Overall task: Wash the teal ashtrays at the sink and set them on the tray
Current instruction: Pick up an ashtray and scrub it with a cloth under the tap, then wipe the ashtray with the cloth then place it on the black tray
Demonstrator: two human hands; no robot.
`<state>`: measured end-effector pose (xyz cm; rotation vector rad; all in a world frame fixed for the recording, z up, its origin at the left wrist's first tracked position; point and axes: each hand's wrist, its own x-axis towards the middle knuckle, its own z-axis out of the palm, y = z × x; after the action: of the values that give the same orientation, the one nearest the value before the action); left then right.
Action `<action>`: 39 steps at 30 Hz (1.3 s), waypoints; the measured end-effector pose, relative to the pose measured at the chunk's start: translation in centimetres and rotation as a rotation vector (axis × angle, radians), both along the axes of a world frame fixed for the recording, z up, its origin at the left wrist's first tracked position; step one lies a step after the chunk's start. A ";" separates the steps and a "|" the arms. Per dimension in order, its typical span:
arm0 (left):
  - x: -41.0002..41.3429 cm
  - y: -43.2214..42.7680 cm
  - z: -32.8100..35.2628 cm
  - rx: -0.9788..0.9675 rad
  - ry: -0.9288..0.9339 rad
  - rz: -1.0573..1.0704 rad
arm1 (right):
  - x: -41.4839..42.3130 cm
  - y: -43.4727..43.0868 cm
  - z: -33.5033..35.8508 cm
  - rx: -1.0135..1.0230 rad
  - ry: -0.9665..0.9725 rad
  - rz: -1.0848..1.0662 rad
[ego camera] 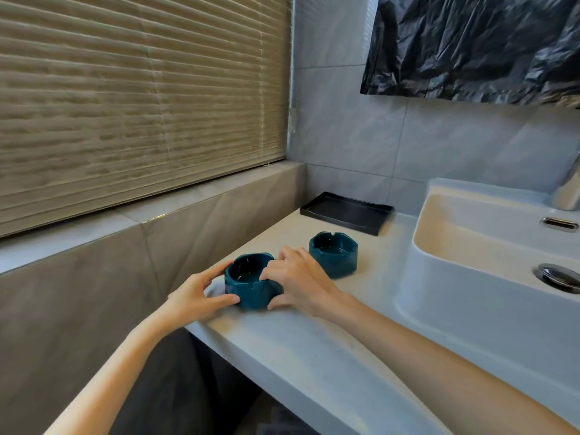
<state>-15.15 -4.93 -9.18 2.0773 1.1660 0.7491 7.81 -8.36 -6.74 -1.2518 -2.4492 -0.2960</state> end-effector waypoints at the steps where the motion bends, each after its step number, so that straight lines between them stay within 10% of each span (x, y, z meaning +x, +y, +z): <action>1: 0.0 0.1 -0.1 0.002 -0.001 0.002 | 0.0 0.1 -0.1 0.005 -0.005 0.002; 12: 0.1 0.1 0.3 -0.006 -0.027 0.062 | 1.8 -0.2 0.2 -0.056 0.085 -0.005; 21: 6.2 1.9 5.4 0.199 -0.079 0.043 | 9.5 1.0 1.8 -0.317 0.712 -0.737; 30: 16.3 5.8 5.3 0.017 0.363 -0.124 | 10.7 3.7 1.1 -0.642 1.007 -0.918; 39: 18.8 8.0 3.6 -0.079 0.431 -0.116 | 10.4 5.2 2.9 -0.763 0.853 -1.005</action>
<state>3.65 3.08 -5.63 2.2808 1.2582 0.1981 18.20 -3.11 -3.84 -2.2179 -1.0548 0.8401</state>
